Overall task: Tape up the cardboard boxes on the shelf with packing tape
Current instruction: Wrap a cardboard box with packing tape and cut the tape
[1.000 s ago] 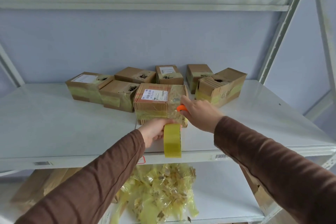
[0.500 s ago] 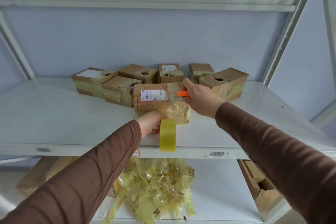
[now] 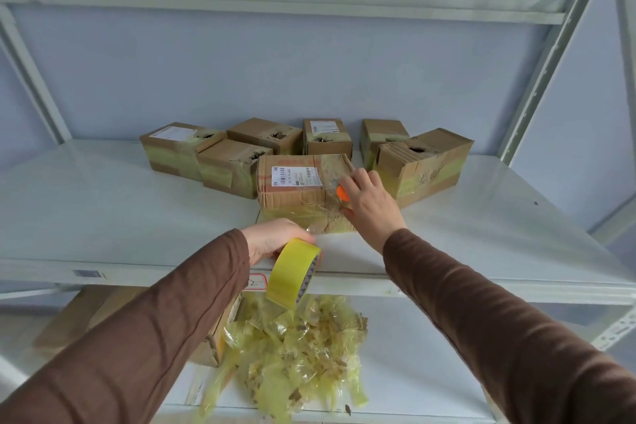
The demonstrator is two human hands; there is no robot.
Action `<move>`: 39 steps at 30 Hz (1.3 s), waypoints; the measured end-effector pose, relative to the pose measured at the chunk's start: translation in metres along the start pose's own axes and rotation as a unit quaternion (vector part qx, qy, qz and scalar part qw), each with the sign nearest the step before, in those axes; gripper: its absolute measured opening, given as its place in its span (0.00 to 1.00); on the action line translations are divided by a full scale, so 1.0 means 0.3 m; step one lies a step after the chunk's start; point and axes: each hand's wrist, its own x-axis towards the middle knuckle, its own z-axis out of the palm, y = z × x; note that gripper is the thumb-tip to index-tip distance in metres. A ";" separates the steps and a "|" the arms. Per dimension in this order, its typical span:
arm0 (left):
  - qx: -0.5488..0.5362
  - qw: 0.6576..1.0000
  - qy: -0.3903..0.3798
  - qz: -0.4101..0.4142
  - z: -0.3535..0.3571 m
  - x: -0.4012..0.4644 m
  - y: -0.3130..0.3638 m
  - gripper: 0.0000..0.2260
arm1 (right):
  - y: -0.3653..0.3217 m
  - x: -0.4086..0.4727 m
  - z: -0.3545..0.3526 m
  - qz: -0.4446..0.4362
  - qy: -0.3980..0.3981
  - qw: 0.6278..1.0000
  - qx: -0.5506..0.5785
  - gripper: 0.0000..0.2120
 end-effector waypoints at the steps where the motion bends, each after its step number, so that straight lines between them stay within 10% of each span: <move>1: -0.011 1.000 0.005 0.007 -0.003 -0.007 -0.015 0.11 | 0.001 -0.002 0.001 0.005 0.002 1.000 0.016 0.23; 14: -0.126 0.986 -0.030 0.104 -0.037 -0.093 -0.083 0.15 | -0.027 -0.036 0.074 0.029 0.077 0.996 -0.019 0.28; 22: -0.111 0.981 0.002 0.161 -0.173 -0.141 -0.131 0.14 | -0.135 -0.047 0.014 0.085 0.191 0.951 0.230 0.13; 30: -0.010 0.968 0.082 0.238 -0.433 -0.205 -0.172 0.11 | -0.539 0.104 -0.044 0.166 -0.028 0.812 0.559 0.32; 39: 0.224 0.942 0.110 0.224 -0.622 -0.211 -0.245 0.11 | -0.764 0.253 0.124 0.111 -0.048 0.803 0.583 0.19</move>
